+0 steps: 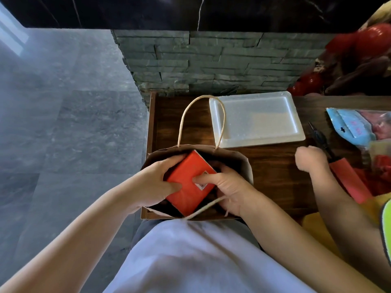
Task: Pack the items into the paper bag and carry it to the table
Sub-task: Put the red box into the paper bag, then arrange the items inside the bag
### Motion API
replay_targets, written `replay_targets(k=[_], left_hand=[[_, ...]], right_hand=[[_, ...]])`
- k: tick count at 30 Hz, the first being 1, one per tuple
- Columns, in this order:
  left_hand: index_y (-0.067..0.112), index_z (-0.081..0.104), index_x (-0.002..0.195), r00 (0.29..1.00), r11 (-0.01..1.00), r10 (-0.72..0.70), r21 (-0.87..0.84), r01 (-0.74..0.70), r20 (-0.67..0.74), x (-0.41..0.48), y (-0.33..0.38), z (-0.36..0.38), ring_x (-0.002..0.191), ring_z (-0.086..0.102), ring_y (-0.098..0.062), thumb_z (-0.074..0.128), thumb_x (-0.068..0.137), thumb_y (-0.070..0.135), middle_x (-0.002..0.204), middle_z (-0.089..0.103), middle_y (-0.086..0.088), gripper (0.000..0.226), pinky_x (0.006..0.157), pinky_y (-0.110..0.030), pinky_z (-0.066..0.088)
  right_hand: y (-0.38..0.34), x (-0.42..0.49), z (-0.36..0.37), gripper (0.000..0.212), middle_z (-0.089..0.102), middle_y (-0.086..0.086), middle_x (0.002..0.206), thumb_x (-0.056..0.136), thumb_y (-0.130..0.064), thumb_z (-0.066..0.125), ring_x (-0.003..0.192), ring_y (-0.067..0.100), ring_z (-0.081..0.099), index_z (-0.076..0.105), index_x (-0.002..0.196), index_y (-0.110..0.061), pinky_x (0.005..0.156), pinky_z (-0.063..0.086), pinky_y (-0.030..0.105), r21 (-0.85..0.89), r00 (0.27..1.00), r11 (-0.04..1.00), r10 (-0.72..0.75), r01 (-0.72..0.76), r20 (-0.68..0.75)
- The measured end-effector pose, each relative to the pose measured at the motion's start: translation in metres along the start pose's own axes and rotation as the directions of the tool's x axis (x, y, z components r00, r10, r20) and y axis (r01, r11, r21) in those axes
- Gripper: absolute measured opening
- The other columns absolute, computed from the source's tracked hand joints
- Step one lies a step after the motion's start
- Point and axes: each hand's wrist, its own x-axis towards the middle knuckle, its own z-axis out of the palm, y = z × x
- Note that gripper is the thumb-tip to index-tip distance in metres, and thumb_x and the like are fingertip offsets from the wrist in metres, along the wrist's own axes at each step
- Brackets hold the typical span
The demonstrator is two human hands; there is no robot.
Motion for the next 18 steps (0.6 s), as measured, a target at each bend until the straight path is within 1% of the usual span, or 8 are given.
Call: replay_targets(k=[3, 7, 8, 10, 12, 15, 16, 18], left_hand=[[0.046, 0.048, 0.136, 0.999, 0.992, 0.039, 0.117, -0.038, -0.012, 0.003, 0.002, -0.001, 0.096, 0.061, -0.012, 0.051, 0.087, -0.005, 0.121, 0.059, 0.009, 0.071, 0.065, -0.017, 0.05], [0.039, 0.056, 0.13, 0.995, 0.968, 0.035, 0.252, -0.009, -0.097, 0.008, -0.002, -0.001, 0.106, 0.059, -0.018, 0.044, 0.082, -0.007, 0.125, 0.059, 0.005, 0.067, 0.078, -0.024, 0.053], [0.037, 0.055, 0.131, 0.995, 0.966, 0.018, 0.258, 0.009, -0.103, 0.01, -0.004, -0.002, 0.107, 0.059, -0.019, 0.046, 0.084, -0.005, 0.126, 0.057, 0.004, 0.063, 0.08, -0.026, 0.055], [0.035, 0.054, 0.132, 0.996, 0.963, -0.023, 0.265, 0.047, -0.091, 0.011, -0.007, -0.003, 0.106, 0.06, -0.02, 0.049, 0.085, -0.001, 0.127, 0.057, 0.001, 0.059, 0.082, -0.031, 0.056], [0.033, 0.054, 0.133, 0.996, 0.948, -0.063, 0.309, 0.08, -0.063, 0.012, -0.01, -0.002, 0.11, 0.059, -0.022, 0.05, 0.085, 0.001, 0.131, 0.056, -0.001, 0.058, 0.091, -0.036, 0.053], [0.032, 0.049, 0.137, 0.995, 0.89, -0.101, 0.444, 0.102, -0.028, 0.013, -0.012, 0.003, 0.118, 0.054, -0.023, 0.05, 0.085, 0.006, 0.136, 0.053, -0.002, 0.058, 0.099, -0.032, 0.046], [0.032, 0.048, 0.138, 0.994, 0.871, -0.103, 0.481, 0.103, -0.026, 0.013, -0.01, 0.004, 0.118, 0.053, -0.024, 0.05, 0.086, 0.008, 0.136, 0.053, -0.002, 0.058, 0.096, -0.027, 0.045], [0.032, 0.047, 0.14, 0.994, 0.826, -0.101, 0.553, 0.104, -0.036, 0.011, -0.005, 0.006, 0.118, 0.053, -0.023, 0.049, 0.087, 0.009, 0.135, 0.055, -0.002, 0.057, 0.086, -0.021, 0.04]], right_hand=[[-0.002, 0.003, -0.005, 0.049, 0.077, -0.004, 0.092, 0.057, -0.018, 0.089, 0.087, 0.017, 0.072, 0.068, 0.099, -0.034, 0.071, 0.057, 0.033, -0.275, 0.994, 0.959, -0.083, 0.062, -0.066], [-0.007, 0.006, -0.013, 0.025, 0.071, -0.009, 0.087, 0.07, -0.03, 0.081, 0.086, 0.013, 0.067, 0.066, 0.09, -0.028, 0.069, 0.052, 0.026, -0.597, 0.997, 0.801, -0.016, -0.033, -0.076], [-0.006, 0.007, -0.012, 0.021, 0.07, -0.004, 0.093, 0.077, -0.029, 0.076, 0.092, 0.017, 0.066, 0.066, 0.095, -0.025, 0.075, 0.054, 0.029, -0.679, 0.997, 0.731, 0.009, -0.059, -0.077], [-0.002, 0.009, -0.008, 0.035, 0.067, 0.006, 0.112, 0.084, -0.027, 0.067, 0.105, 0.025, 0.062, 0.063, 0.117, -0.017, 0.086, 0.051, 0.032, -0.807, 0.993, 0.579, 0.064, -0.115, -0.095], [0.002, 0.011, 0.0, 0.043, 0.063, 0.01, 0.123, 0.087, -0.027, 0.064, 0.111, 0.028, 0.06, 0.058, 0.127, -0.014, 0.085, 0.047, 0.03, -0.884, 0.992, 0.451, 0.087, -0.125, -0.096], [0.008, 0.018, 0.012, 0.032, 0.064, 0.014, 0.123, 0.093, -0.02, 0.056, 0.11, 0.03, 0.061, 0.061, 0.122, -0.008, 0.081, 0.046, 0.028, -0.965, 0.993, 0.26, 0.114, -0.037, -0.007], [0.01, 0.019, 0.014, 0.031, 0.064, 0.015, 0.124, 0.094, -0.017, 0.054, 0.11, 0.03, 0.061, 0.062, 0.121, -0.006, 0.082, 0.046, 0.029, -0.98, 0.992, 0.196, 0.129, -0.018, 0.008], [0.013, 0.023, 0.013, 0.031, 0.063, 0.017, 0.126, 0.096, -0.012, 0.05, 0.111, 0.031, 0.06, 0.062, 0.124, -0.005, 0.082, 0.046, 0.029, -0.99, 0.986, 0.138, 0.166, -0.018, 0.005]])
